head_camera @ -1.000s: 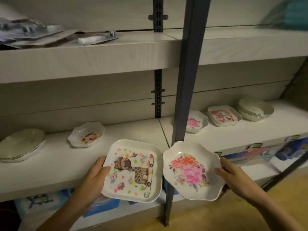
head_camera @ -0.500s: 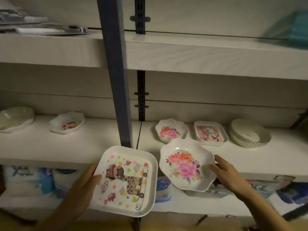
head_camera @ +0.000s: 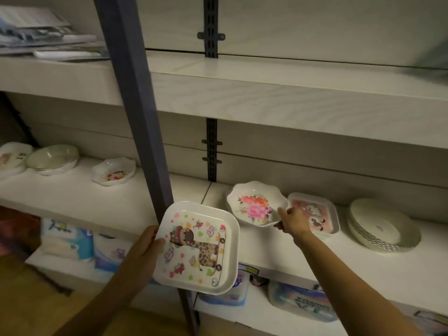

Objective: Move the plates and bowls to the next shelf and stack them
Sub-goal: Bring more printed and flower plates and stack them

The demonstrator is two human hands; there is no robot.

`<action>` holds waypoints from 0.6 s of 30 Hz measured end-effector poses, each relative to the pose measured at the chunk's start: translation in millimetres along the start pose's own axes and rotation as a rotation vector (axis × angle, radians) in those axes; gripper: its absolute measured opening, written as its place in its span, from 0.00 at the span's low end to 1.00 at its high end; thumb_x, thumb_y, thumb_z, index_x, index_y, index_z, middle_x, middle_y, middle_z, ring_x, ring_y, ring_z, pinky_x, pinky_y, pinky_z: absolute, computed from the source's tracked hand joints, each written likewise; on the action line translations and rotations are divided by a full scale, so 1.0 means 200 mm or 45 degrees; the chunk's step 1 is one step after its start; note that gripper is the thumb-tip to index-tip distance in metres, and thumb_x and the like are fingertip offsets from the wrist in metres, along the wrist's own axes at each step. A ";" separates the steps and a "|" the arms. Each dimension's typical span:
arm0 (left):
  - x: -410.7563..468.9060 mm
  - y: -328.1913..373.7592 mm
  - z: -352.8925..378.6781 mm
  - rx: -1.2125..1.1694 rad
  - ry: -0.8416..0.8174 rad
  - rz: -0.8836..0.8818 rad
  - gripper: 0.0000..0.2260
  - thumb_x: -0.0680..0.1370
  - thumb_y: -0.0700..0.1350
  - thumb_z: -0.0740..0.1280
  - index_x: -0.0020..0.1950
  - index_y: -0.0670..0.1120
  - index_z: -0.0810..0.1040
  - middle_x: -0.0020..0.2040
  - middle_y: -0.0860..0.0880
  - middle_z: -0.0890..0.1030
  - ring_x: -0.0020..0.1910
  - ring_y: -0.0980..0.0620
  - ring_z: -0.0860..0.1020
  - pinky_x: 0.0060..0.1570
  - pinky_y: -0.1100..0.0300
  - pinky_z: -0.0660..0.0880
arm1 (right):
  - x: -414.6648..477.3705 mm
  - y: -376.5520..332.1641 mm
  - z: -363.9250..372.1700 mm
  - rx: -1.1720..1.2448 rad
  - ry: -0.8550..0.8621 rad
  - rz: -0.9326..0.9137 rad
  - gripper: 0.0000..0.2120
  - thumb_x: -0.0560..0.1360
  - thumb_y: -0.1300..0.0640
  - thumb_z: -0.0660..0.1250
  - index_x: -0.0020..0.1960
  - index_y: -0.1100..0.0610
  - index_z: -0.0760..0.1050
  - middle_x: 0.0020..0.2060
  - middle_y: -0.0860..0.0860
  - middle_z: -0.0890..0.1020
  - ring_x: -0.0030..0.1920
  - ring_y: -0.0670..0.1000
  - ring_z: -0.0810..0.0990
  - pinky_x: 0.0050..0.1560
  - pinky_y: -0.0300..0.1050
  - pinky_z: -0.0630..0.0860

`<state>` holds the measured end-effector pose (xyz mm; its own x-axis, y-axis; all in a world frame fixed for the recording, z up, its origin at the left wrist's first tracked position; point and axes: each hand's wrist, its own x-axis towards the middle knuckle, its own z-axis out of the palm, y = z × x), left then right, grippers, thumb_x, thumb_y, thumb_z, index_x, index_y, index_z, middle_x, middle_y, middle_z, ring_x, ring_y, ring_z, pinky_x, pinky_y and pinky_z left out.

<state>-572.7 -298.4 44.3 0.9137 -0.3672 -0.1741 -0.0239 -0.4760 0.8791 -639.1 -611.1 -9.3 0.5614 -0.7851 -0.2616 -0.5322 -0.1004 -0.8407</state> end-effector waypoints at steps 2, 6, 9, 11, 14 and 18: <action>0.02 0.02 0.03 0.027 0.039 0.019 0.07 0.81 0.41 0.55 0.48 0.54 0.67 0.41 0.57 0.72 0.39 0.59 0.72 0.33 0.66 0.68 | 0.10 0.00 0.07 0.022 0.008 0.024 0.18 0.78 0.54 0.59 0.55 0.69 0.74 0.32 0.58 0.81 0.34 0.57 0.79 0.41 0.51 0.79; 0.06 0.02 0.06 0.143 0.225 0.049 0.09 0.80 0.43 0.58 0.44 0.57 0.64 0.38 0.59 0.69 0.36 0.61 0.70 0.33 0.67 0.67 | 0.19 -0.04 0.17 0.036 -0.022 0.120 0.17 0.79 0.53 0.58 0.56 0.68 0.72 0.46 0.60 0.78 0.44 0.59 0.77 0.34 0.47 0.75; 0.03 0.06 0.06 0.055 0.199 0.078 0.06 0.80 0.42 0.56 0.55 0.50 0.67 0.42 0.55 0.74 0.39 0.59 0.73 0.34 0.65 0.70 | 0.24 -0.04 0.23 0.062 -0.019 0.205 0.19 0.79 0.54 0.59 0.59 0.69 0.72 0.48 0.61 0.78 0.47 0.60 0.78 0.41 0.49 0.78; 0.01 0.08 0.05 0.011 0.222 0.092 0.07 0.80 0.41 0.56 0.57 0.47 0.70 0.47 0.48 0.76 0.44 0.52 0.76 0.40 0.62 0.72 | 0.26 -0.04 0.25 0.077 0.000 0.249 0.19 0.78 0.53 0.59 0.60 0.68 0.72 0.51 0.62 0.79 0.53 0.62 0.80 0.52 0.52 0.78; 0.01 0.08 0.05 -0.028 0.179 0.103 0.06 0.80 0.44 0.56 0.55 0.49 0.69 0.44 0.53 0.75 0.47 0.50 0.75 0.40 0.61 0.74 | 0.25 -0.04 0.26 -0.026 0.060 0.233 0.18 0.77 0.54 0.60 0.60 0.66 0.72 0.55 0.63 0.79 0.55 0.63 0.79 0.55 0.52 0.76; 0.02 0.06 0.07 -0.090 0.166 0.133 0.09 0.77 0.55 0.59 0.52 0.51 0.69 0.37 0.58 0.76 0.46 0.55 0.79 0.31 0.65 0.74 | 0.26 0.01 0.25 -0.162 0.080 0.221 0.18 0.73 0.58 0.65 0.59 0.67 0.73 0.54 0.64 0.81 0.53 0.62 0.82 0.55 0.53 0.79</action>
<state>-574.9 -316.2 48.5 0.9528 -0.3027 -0.0248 -0.0972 -0.3813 0.9193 -578.7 -621.2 -49.2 0.4159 -0.8336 -0.3635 -0.6954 -0.0339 -0.7178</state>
